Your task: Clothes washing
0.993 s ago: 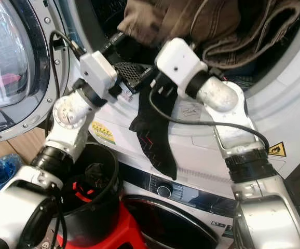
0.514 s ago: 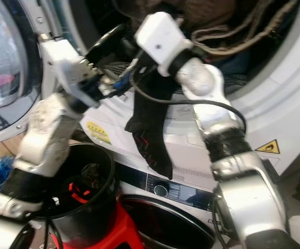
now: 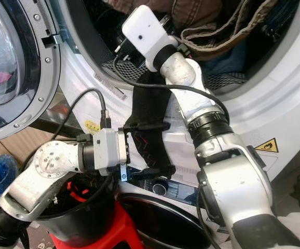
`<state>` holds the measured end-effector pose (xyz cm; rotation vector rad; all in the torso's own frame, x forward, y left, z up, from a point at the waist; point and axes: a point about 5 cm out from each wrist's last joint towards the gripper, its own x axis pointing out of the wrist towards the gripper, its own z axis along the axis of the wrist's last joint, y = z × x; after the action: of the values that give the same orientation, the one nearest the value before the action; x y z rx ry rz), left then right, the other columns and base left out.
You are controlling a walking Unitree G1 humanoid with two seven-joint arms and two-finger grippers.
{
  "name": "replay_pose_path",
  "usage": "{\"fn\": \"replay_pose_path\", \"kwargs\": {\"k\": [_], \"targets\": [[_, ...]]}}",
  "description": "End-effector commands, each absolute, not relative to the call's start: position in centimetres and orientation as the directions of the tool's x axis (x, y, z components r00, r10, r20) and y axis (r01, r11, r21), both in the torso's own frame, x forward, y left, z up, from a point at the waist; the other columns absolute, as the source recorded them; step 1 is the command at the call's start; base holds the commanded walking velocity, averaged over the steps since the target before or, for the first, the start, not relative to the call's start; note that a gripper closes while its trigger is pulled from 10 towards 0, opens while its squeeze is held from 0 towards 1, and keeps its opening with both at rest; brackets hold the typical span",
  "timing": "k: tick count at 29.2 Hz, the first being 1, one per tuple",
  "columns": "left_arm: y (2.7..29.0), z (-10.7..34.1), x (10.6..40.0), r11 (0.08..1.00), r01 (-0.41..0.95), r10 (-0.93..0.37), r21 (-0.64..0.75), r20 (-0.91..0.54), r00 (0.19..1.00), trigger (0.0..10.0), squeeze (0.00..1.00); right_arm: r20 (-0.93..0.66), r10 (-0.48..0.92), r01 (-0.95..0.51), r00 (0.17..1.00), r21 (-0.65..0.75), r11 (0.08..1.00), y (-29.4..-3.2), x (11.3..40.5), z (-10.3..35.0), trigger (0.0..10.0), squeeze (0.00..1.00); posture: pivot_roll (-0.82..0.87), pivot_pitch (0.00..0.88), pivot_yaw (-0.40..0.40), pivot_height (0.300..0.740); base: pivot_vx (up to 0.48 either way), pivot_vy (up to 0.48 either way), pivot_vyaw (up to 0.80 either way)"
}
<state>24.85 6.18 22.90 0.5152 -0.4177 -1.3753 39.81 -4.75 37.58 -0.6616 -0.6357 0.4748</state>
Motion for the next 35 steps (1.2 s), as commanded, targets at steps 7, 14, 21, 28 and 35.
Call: {"fn": "replay_pose_path", "kwargs": {"k": [7, 14, 21, 28, 35], "targets": [[6.0, 18.8, 25.8, 0.170, 0.859, -0.968, 0.482, -0.083, 0.238, 10.0, 0.00, 0.444, 0.549, -0.112, 0.708, -0.697, 0.708, -1.0, 38.7, 41.4, 10.0, 0.00, 0.08, 0.002, 0.073, 0.740, 0.000, 0.000, 0.00], [4.0, 18.5, 25.1, 0.202, 0.874, -0.969, 0.442, -0.038, 0.243, 10.0, 0.00, 0.429, 0.533, -0.105, 0.729, -0.699, 0.707, 2.1, 37.9, 41.8, 10.0, 0.00, 0.11, 0.000, 0.050, 0.740, 0.000, 0.000, 0.00], [3.2, 17.6, 24.4, 0.195, 0.889, -0.972, 0.414, -0.039, 0.231, 10.0, 0.00, 0.356, 0.420, -0.095, 0.835, -0.659, 0.746, 2.3, 38.8, 39.7, 10.0, 0.00, 0.13, 0.000, 0.038, 0.740, 0.000, 0.000, 0.00], [2.9, 17.5, 24.4, 0.197, 0.890, -0.972, 0.410, -0.033, 0.231, 10.0, 0.00, 0.328, 0.378, -0.151, 0.866, -0.549, 0.822, 1.1, 39.6, 38.5, 10.0, 0.00, 0.12, 0.000, 0.039, 0.740, 0.000, 0.000, 0.00], [2.9, 17.5, 24.4, 0.193, 0.895, -0.974, 0.401, -0.032, 0.224, 10.0, 0.00, 0.401, 0.427, -0.270, 0.810, -0.392, 0.879, 0.0, 39.6, 39.3, 10.0, 0.00, 0.09, 0.000, 0.066, 0.740, 0.000, 0.000, 0.00]]}}
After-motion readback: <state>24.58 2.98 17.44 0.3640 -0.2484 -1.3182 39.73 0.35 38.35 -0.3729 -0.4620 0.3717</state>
